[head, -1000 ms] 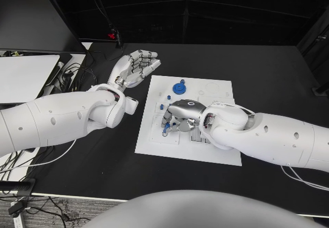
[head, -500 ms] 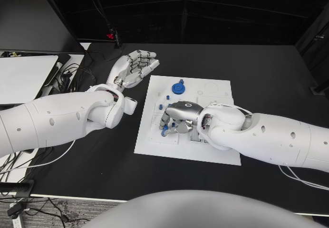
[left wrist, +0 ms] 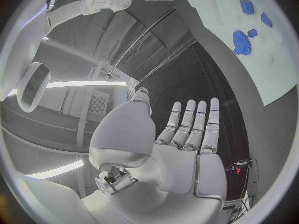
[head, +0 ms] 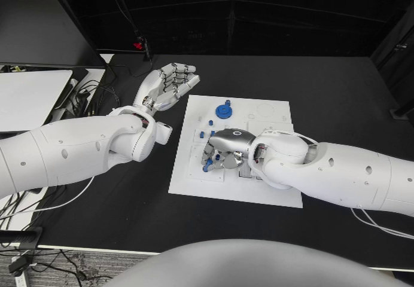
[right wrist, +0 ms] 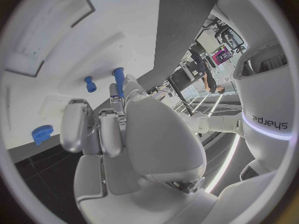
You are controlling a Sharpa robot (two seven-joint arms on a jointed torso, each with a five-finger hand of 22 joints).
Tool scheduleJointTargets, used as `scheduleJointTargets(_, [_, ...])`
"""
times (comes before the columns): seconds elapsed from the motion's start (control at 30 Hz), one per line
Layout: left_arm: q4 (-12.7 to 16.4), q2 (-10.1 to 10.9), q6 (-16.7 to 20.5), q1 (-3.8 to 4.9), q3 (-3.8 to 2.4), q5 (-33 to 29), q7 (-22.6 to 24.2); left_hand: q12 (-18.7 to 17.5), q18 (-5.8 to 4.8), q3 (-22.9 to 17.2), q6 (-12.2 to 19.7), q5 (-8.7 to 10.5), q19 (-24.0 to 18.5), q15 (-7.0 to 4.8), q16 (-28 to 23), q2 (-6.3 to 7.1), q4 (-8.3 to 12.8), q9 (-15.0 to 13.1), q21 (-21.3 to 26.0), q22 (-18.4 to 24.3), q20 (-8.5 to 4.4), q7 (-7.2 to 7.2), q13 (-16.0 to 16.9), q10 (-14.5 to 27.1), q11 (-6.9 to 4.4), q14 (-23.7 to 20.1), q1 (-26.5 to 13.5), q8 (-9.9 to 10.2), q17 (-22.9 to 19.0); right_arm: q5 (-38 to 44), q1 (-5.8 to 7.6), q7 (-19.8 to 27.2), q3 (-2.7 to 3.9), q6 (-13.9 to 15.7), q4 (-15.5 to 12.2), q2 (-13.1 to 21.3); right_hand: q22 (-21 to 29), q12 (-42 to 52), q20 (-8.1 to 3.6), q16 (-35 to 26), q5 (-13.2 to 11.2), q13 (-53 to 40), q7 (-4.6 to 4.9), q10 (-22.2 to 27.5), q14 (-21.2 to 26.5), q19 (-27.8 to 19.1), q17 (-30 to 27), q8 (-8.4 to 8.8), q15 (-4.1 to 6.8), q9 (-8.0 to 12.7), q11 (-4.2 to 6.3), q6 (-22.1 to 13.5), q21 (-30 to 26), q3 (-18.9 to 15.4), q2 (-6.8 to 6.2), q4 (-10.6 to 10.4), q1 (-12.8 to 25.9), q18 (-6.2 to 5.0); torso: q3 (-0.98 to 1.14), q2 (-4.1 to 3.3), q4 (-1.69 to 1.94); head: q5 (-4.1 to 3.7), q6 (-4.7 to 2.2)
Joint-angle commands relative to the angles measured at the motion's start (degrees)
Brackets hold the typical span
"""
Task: Assemble the parts on the task board
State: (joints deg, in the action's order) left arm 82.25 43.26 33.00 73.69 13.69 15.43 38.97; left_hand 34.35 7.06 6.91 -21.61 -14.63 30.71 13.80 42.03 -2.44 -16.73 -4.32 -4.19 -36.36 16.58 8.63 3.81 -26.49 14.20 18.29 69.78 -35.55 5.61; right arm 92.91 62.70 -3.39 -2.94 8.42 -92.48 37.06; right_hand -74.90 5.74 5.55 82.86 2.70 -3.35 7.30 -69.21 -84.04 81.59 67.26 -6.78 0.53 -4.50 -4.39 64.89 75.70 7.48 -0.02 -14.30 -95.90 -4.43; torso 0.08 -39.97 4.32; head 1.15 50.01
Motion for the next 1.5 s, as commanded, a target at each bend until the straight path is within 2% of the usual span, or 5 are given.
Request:
scheduleJointTargets(0.03, [-0.08, -0.11, 0.01, 0.07, -0.05, -0.04, 6.93, 0.23, -0.55, 0.35, 0.52, -0.03, 0.19, -0.05, 0.32, -0.57, 0.05, 0.05, -0.31, 0.07, -0.02, 7.98, -0.07, 0.24, 0.05, -0.34, 0.03, -0.16, -0.09, -0.15, -0.02, -0.68, -0.03, -1.17, -0.18, 0.1, -3.68, 0.24, 0.04, -0.02, 0.19, -0.1, 0.25, -0.93, -2.24, -0.19, -0.08, -0.19, -0.02, -0.01, 0.44, -0.03, -0.22, 0.22, -0.08, -0.01, -0.24, 0.25, -0.02, 0.0, -0.05, -0.22, -0.01])
scheduleJointTargets(0.3, [-0.27, -0.25, -0.23, 0.07, -0.05, -0.04, 6.58, 0.25, -0.55, 0.36, 0.52, -0.07, 0.19, -0.05, 0.35, -0.6, 0.05, 0.06, -0.31, 0.08, -0.02, 7.98, -0.07, 0.24, 0.05, -0.34, 0.07, -0.17, -0.12, -0.42, -0.04, -0.31, -0.03, 0.24, 0.01, 0.08, -2.13, -2.23, 1.15, -1.53, 0.09, -0.09, 2.5, 4.31, -1.38, -1.46, -4.02, 3.23, -1.71, 0.93, -1.7, -6.7, -2.35, -0.56, -2.13, -1.35, 1.39, -0.14, -0.01, 0.01, -0.01, -0.19, -0.01])
scheduleJointTargets(0.5, [-0.3, -0.15, -0.2, 0.07, -0.05, -0.04, 6.48, 0.25, -0.55, 0.36, 0.52, -0.07, 0.19, -0.05, 0.35, -0.6, 0.05, 0.06, -0.31, 0.08, -0.02, 7.98, -0.07, 0.24, 0.05, -0.34, 0.07, -0.17, -0.12, -1.18, -0.04, 0.73, -0.04, 1.47, -0.01, 0.02, -1.09, -1.88, 2.23, -2.17, 0.12, -0.29, 3.64, 9.03, -1.02, -2.29, -5.47, 3.12, -2.7, 0.78, -2.91, -11.68, -3.81, -2.61, -3.85, -1.93, 4.31, -0.5, 0.05, -0.01, 0.04, -0.01, -0.01])
scheduleJointTargets(1.2, [-0.15, 0.01, -0.19, 0.07, -0.05, -0.04, 6.44, 0.29, -0.55, 0.39, 0.52, -0.1, 0.18, -0.05, 0.39, -0.63, 0.05, 0.08, -0.31, 0.1, -0.02, 7.98, -0.07, 0.25, 0.05, -0.34, 0.13, -0.2, -0.17, -3.16, -0.05, 2.37, -0.06, 5.69, -0.37, 0.15, -0.61, 1.55, 2.6, -2.62, 0.06, -0.73, 3.48, 7.89, -0.86, -2.37, -6.56, 0.83, -2.55, 0.01, -2.56, -9.47, -4.43, -4.03, -2.74, -1.19, 6.2, -0.79, 0.0, 0.0, 0.05, -0.11, -0.01])
scheduleJointTargets(1.5, [-0.51, -0.23, -0.46, 0.07, -0.05, -0.04, 6.58, 0.31, -0.56, 0.41, 0.52, -0.13, 0.18, -0.05, 0.42, -0.63, 0.05, 0.09, -0.31, 0.12, -0.02, 7.97, -0.07, 0.25, 0.05, -0.34, 0.16, -0.22, -0.2, -15.81, -0.09, 7.21, -0.02, 15.24, -4.2, 5.26, -0.71, 1.52, 2.62, -2.52, 0.1, -0.38, 3.93, 9.29, -1.0, -2.16, -6.24, 1.63, -2.76, 0.42, -2.94, -10.83, -4.29, -6.03, -3.93, -1.96, 8.97, -0.67, -0.15, 0.25, 0.01, -0.8, -0.01])
